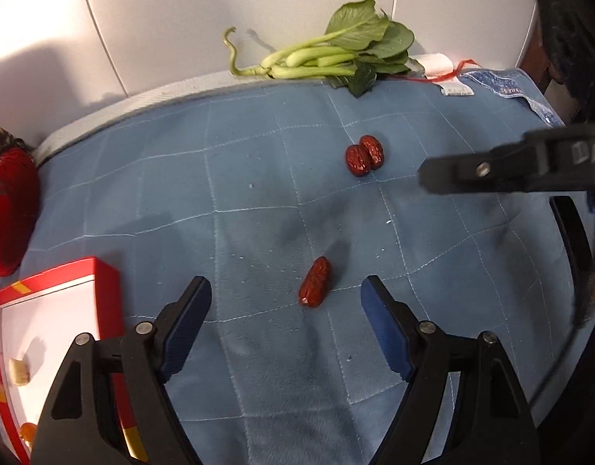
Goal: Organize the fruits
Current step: 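Grasp another longan with the right tool while the left tool grasps a red date, then carry the longan and red date over the white tray and open both tools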
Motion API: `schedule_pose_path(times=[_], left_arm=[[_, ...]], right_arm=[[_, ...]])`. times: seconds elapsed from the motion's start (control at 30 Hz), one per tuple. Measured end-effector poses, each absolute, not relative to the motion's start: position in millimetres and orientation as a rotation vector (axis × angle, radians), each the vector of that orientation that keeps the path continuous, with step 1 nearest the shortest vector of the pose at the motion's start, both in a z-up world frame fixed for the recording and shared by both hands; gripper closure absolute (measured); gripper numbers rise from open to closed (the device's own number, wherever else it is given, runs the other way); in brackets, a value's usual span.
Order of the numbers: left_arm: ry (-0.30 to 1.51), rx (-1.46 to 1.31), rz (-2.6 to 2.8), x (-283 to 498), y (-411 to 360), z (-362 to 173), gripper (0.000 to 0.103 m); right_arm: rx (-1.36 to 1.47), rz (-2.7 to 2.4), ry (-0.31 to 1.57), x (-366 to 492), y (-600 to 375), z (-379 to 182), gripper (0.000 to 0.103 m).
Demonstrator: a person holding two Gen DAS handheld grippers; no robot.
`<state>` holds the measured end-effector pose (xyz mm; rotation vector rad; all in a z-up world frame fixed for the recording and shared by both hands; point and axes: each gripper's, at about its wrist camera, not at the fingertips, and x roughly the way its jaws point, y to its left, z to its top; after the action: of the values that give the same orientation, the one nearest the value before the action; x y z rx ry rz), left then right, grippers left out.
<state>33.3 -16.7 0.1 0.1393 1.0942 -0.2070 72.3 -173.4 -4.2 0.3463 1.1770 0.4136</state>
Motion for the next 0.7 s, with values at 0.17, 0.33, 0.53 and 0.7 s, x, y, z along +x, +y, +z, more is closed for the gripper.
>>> schedule_pose_path(times=[0.17,0.33,0.53,0.7], left_arm=[[1.128,0.131,-0.224,39,-20,-12,0.038],[1.143,0.127,-0.231,45,-23,-21,0.056],[1.135,0.13,-0.245,45,-24,-22,0.086],[1.117,0.099,-0.247,41,-17,-16,0.089]], right_arm=[[0.385,0.412,1.17,73,-187,3,0.08],[0.392,0.428,1.178,73,-186,3,0.08],[0.401,0.426,1.182,72,-185,1,0.08],[0.391,0.434,1.181,71,-179,0,0.08]])
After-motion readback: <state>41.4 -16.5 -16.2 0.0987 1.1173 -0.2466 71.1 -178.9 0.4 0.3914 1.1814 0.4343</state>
